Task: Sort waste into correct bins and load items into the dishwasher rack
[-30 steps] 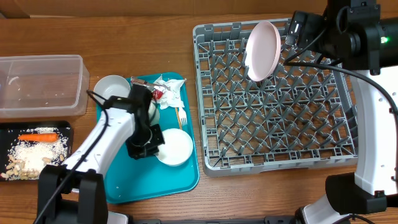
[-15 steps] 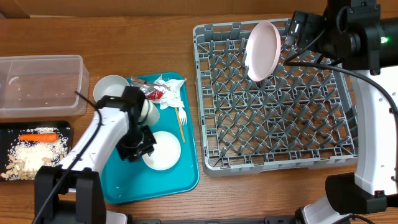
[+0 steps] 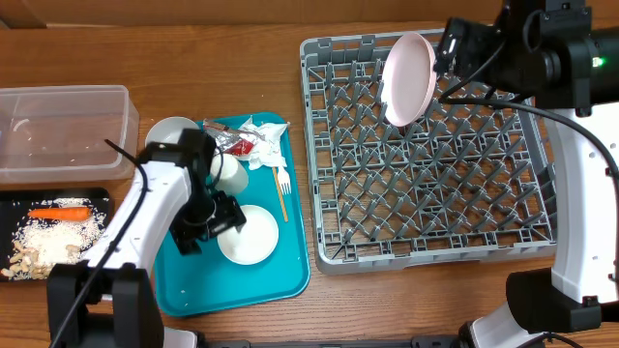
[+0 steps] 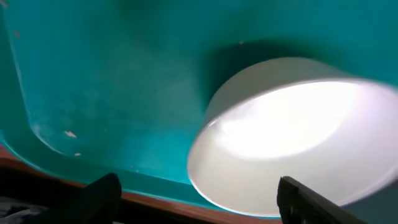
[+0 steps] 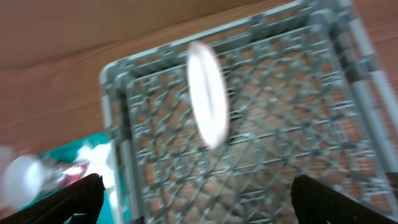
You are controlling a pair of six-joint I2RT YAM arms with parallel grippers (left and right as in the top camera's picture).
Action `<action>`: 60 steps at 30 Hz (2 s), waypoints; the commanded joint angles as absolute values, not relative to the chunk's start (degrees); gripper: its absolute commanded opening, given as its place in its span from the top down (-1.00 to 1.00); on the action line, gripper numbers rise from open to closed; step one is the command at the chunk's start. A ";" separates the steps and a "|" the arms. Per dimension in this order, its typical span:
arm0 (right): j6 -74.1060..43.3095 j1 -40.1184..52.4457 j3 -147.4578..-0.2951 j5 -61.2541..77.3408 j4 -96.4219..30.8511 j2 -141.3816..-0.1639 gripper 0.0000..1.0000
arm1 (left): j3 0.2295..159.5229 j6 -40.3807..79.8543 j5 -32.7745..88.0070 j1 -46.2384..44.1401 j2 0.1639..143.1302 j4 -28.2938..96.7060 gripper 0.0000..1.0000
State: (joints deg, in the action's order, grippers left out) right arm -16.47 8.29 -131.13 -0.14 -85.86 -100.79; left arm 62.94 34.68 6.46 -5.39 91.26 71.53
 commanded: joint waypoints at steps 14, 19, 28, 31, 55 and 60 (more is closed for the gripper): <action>-9.45 19.18 -120.77 18.63 -88.51 -102.67 -1.00 | 82.72 46.98 -6.85 9.89 76.71 81.47 -0.99; -8.95 29.58 -111.61 11.11 -84.03 -102.89 -0.83 | 82.65 46.94 -3.40 18.76 77.43 83.92 -1.00; -13.45 47.75 -95.24 -1.65 -66.81 -102.91 -0.78 | 82.65 46.94 -3.53 20.60 77.89 83.96 -1.00; -13.23 51.11 -90.43 -2.52 -61.08 -103.00 -0.72 | 82.65 46.94 -3.53 20.60 77.89 83.96 -1.00; -15.68 55.18 -78.72 0.30 -38.39 -113.03 -0.48 | 82.65 46.94 -3.51 20.60 77.89 83.96 -1.00; -15.73 55.18 -78.72 0.71 -38.26 -113.75 -0.30 | 82.65 46.94 -3.51 20.60 77.89 83.96 -0.99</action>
State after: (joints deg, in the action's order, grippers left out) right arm -15.16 54.89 -79.05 0.10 -38.61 -113.58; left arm 82.02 46.24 -3.66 20.36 77.54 84.01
